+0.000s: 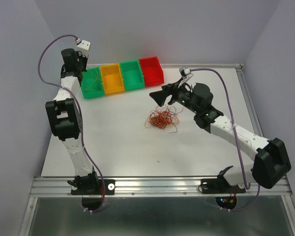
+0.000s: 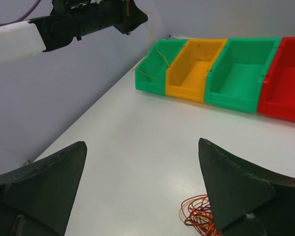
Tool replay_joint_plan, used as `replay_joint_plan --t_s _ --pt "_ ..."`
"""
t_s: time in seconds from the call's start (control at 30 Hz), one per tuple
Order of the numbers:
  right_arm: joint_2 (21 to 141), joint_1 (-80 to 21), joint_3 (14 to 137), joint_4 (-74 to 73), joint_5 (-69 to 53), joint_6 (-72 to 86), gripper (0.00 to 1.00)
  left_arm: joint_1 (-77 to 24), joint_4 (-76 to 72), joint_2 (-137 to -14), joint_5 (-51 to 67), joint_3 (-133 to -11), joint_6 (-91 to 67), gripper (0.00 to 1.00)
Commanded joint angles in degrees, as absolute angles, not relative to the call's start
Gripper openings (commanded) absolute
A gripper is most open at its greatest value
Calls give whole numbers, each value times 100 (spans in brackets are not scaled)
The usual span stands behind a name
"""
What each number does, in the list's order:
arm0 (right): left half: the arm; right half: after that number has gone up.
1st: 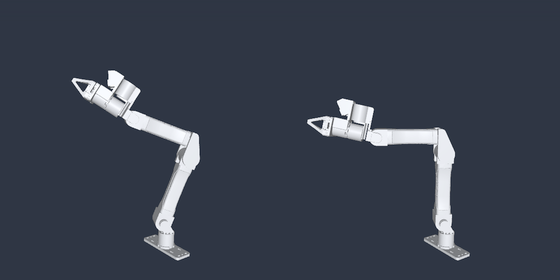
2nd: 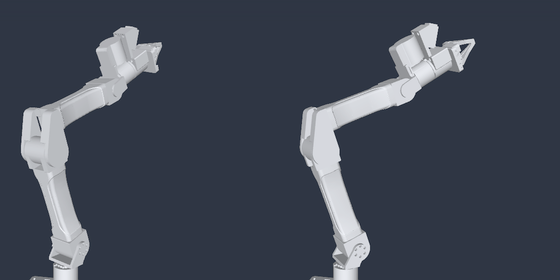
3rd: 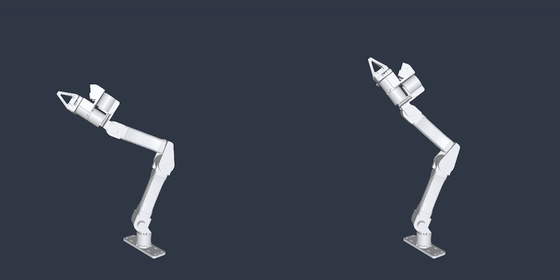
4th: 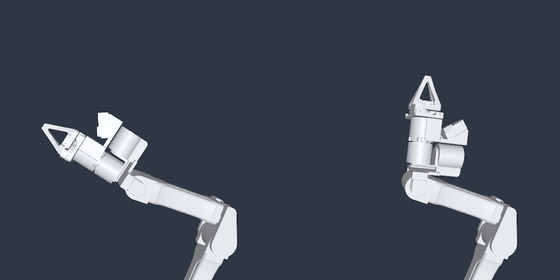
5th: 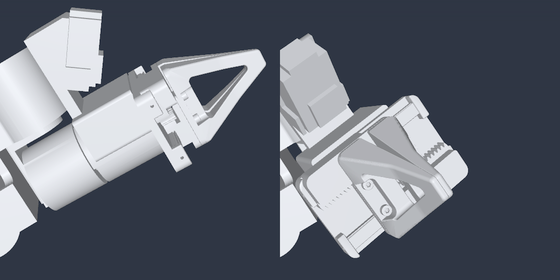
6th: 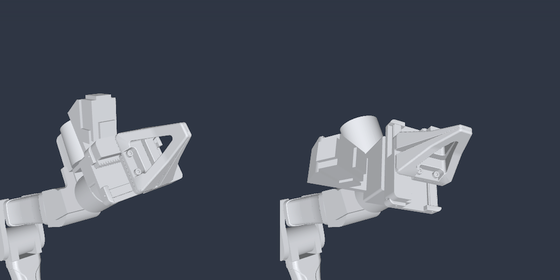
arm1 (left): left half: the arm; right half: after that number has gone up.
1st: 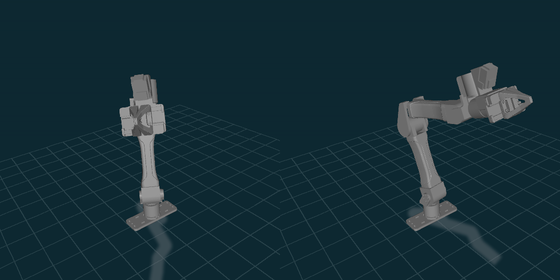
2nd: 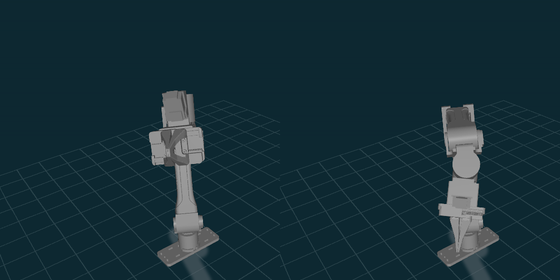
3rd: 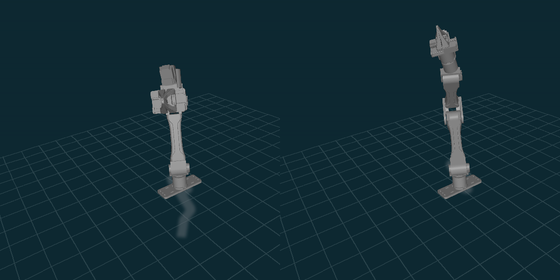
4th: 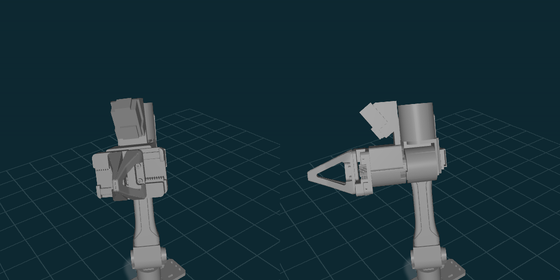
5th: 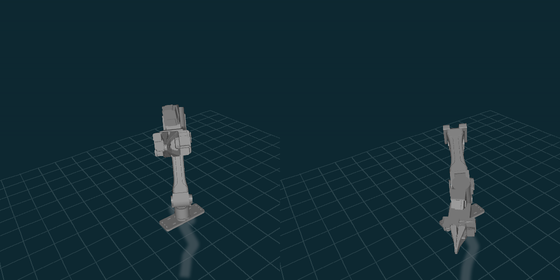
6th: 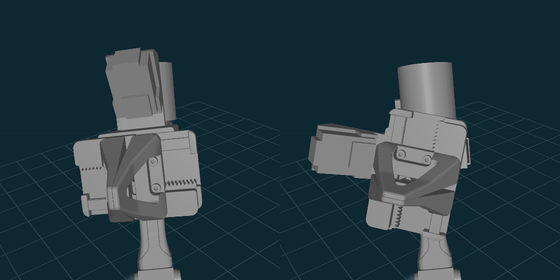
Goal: Untangle the cables
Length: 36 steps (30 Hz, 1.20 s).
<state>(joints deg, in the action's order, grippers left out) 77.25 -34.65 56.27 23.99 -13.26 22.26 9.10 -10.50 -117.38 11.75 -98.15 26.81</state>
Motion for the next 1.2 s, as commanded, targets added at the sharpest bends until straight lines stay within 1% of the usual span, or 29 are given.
replay_joint_plan --t_s 0.0,0.13,0.3,0.43,0.73,0.97,1.0,1.03,1.1,1.13,1.17 --pt "7611 -3533 5678 2522 -1257 2197 100 967 -1459 -11619 818 -9783 2795 0" --pt "7594 -3533 5669 2522 -1257 2197 100 940 -1442 -11794 432 -9729 2935 0" --pt "7611 -3525 5687 2522 -1248 2206 100 932 -1169 -12321 -193 -10273 3076 0" --pt "7620 -3524 5686 2522 -1239 2206 100 914 -1002 -12734 -185 -10564 3173 0" --pt "7646 -3524 5678 2522 -1239 2206 100 809 -932 -13183 -316 -10924 3235 0" --pt "7647 -3524 5687 2522 -1231 2206 100 800 -756 -12964 -132 -11118 3234 1" --pt "7646 -3524 5687 2514 -1239 2206 100 774 -730 -12938 -114 -11109 3252 6" --pt "7638 -3524 5678 2522 -1239 2215 100 765 -703 -12894 -123 -11109 3278 17" --pt "7629 -3524 5686 2522 -1239 2215 100 756 -650 -12841 -114 -11101 3305 27" --pt "7620 -3524 5687 2522 -1239 2215 100 756 -633 -12815 -114 -11101 3305 33" --pt "7620 -3533 5678 2522 -1239 2215 100 765 -598 -12823 -114 -11144 3305 34"
